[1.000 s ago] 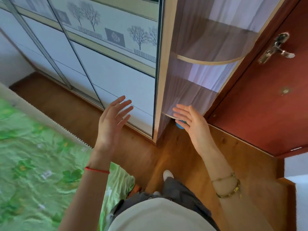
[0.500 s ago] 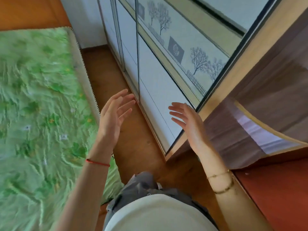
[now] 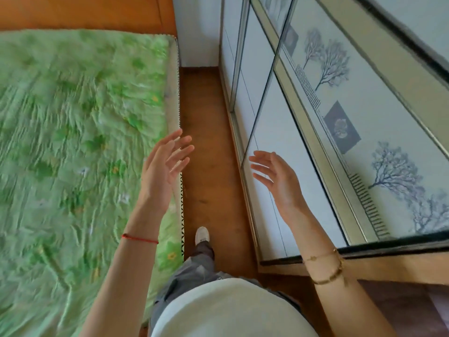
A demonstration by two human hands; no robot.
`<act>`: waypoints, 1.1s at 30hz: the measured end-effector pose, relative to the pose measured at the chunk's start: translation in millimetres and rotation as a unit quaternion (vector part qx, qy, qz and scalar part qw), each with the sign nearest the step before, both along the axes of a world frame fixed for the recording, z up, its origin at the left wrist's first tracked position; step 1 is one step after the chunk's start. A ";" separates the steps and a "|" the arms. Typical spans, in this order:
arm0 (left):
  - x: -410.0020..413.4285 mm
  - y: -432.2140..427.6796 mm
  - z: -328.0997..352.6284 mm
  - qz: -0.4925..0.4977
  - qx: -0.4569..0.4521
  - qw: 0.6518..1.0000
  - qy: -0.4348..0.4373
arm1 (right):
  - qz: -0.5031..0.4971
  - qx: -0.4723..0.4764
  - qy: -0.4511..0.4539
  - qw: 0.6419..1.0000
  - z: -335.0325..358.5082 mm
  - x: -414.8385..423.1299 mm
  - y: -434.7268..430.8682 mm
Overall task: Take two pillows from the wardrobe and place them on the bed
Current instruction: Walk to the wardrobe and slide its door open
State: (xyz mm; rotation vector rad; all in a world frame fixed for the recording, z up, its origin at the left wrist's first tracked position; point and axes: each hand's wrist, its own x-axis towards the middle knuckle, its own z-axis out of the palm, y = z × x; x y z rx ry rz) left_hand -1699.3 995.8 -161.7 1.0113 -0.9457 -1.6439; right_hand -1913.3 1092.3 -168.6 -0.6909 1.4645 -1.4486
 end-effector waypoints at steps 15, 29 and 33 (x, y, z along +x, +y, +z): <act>-7.9 -238.0 22.7 -0.022 -0.017 0.999 -0.020 | -0.024 0.001 -0.009 1.000 6.8 -12.1 -228.1; -129.1 -437.5 17.1 -0.045 0.005 0.999 -0.006 | -0.047 -0.009 -0.004 0.999 1.7 -115.6 -422.6; -169.6 -494.0 20.8 -0.066 0.004 0.998 -0.005 | -0.065 -0.008 -0.002 0.998 5.1 -152.5 -477.3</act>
